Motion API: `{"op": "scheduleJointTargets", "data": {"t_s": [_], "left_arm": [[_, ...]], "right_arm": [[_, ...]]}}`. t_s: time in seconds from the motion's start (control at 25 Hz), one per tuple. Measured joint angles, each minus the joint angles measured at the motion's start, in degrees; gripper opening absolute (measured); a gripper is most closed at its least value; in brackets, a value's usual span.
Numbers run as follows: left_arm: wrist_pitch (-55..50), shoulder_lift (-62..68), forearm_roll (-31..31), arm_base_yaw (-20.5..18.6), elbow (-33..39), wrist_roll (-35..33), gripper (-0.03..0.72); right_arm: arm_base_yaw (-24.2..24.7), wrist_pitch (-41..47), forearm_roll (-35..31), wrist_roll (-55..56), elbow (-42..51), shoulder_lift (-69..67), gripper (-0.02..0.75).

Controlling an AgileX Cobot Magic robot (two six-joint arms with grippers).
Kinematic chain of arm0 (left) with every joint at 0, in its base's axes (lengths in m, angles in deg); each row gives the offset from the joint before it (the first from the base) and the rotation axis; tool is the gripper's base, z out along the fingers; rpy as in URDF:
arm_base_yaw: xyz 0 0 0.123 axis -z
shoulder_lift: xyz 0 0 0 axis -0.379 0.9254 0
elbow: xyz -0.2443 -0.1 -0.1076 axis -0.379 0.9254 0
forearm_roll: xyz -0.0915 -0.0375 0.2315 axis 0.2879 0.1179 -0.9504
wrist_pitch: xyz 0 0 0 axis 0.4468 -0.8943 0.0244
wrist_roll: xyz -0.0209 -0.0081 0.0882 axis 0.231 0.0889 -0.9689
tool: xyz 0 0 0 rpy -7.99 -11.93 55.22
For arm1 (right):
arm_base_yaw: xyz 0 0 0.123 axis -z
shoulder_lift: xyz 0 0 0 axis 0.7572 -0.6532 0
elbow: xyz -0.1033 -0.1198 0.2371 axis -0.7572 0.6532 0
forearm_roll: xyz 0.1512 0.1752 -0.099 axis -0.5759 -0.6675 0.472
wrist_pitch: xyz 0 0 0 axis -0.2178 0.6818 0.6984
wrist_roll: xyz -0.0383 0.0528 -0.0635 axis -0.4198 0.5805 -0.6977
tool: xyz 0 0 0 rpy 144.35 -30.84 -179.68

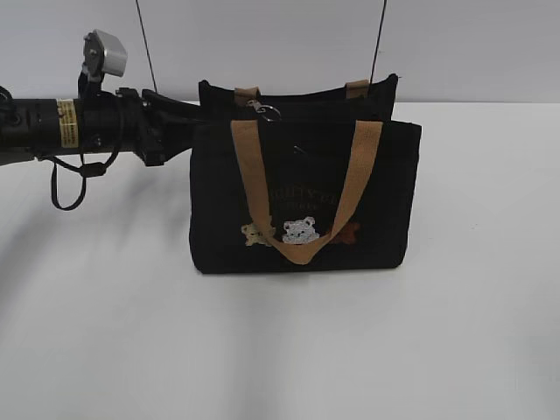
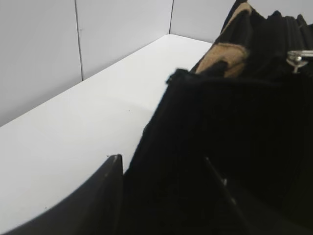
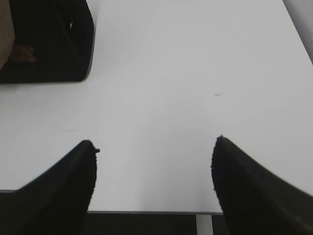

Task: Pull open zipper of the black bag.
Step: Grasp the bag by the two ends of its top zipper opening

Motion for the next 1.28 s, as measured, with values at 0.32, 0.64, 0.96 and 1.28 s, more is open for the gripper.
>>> {"op": "scheduleJointTargets", "data": {"t_s": [0.32, 0.64, 0.96, 1.28], "left_arm": [[0.0, 0.0, 3.2, 0.0, 0.0, 0.0, 0.265], [1.5, 0.8, 2.6, -0.1, -1.0, 0.0, 0.244], [2.7, 1.8, 2.1, -0.1, -1.6, 0.0, 0.242], [2.9, 1.8, 2.0, -0.1, -1.6, 0.0, 0.242]], "right_arm": [[0.0, 0.0, 0.0, 0.0, 0.0, 0.0, 0.557], [0.0, 0.0, 0.0, 0.0, 0.0, 0.0, 0.557], [0.0, 0.0, 0.0, 0.0, 0.0, 0.0, 0.557], [0.0, 0.0, 0.0, 0.0, 0.0, 0.0, 0.557]]}}
